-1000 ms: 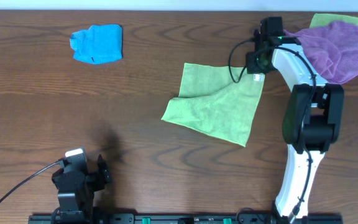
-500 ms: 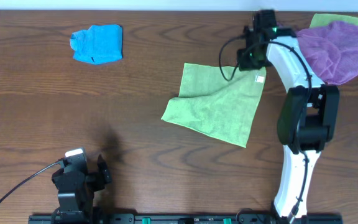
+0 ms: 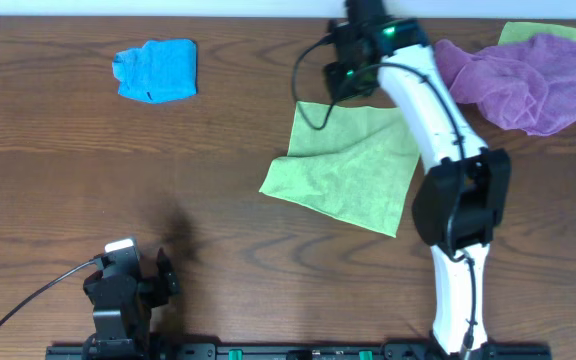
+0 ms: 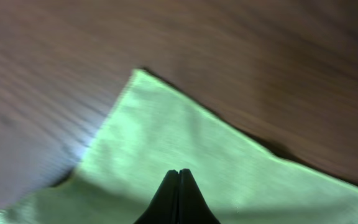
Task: Fold the cloth
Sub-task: 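Grasp the green cloth corner and drag it to spread it flat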
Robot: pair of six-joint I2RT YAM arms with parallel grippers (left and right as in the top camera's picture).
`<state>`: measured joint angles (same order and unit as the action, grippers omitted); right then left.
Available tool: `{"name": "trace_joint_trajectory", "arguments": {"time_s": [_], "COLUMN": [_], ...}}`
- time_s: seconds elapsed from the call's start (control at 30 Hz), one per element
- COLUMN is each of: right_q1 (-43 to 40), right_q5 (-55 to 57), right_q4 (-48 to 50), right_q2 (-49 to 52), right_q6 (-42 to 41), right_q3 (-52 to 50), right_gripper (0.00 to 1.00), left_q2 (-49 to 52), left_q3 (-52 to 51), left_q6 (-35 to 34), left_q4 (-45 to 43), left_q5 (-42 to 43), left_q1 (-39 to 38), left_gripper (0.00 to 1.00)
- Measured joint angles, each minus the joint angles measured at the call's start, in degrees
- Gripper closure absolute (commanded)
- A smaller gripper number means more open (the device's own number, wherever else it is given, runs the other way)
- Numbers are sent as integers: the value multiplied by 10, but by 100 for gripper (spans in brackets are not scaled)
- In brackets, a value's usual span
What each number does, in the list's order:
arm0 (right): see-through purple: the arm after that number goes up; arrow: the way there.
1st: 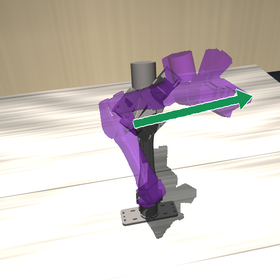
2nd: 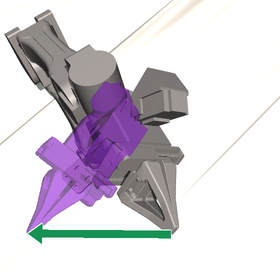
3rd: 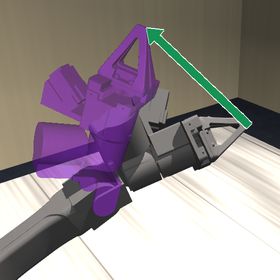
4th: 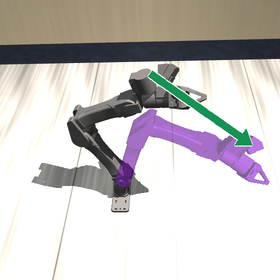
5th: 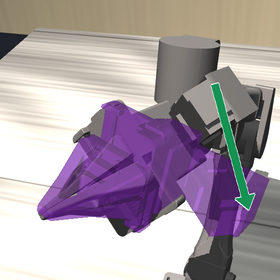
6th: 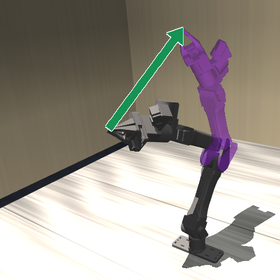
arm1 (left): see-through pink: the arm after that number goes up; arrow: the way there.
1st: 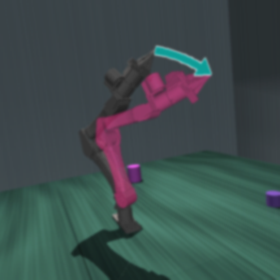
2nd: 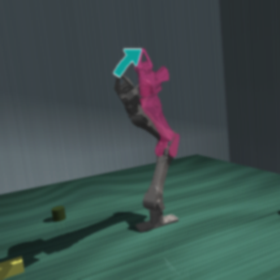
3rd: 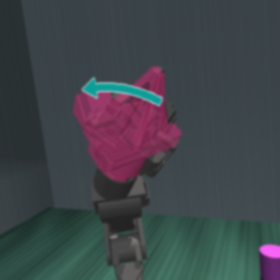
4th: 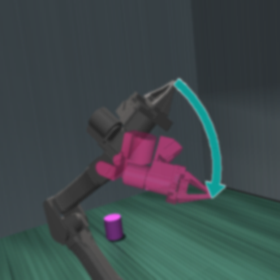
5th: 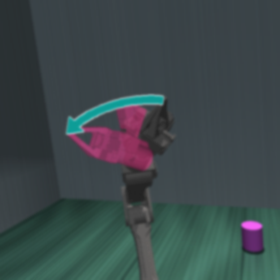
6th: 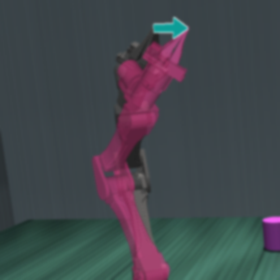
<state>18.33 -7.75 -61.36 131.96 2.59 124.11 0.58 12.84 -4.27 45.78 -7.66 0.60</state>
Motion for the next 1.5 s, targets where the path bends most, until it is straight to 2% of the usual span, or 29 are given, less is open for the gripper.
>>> {"name": "trace_joint_trajectory", "arguments": {"time_s": [0.13,0.5,1.5], "right_q1": [25,21,27], "right_q5": [-7,-22,-59], "right_q4": [13,12,50], "right_q2": [9,85,120], "right_q6": [2,2,2], "right_q3": [-9,-14,-14], "right_gripper": [99,99,99], "left_q2": [0,0,0], "left_q3": [0,0,0], "left_q6": [0,0,0], "left_q4": [0,0,0], "left_q5": [0,0,0], "left_q1": [0,0,0], "left_gripper": [5,5,5]}}
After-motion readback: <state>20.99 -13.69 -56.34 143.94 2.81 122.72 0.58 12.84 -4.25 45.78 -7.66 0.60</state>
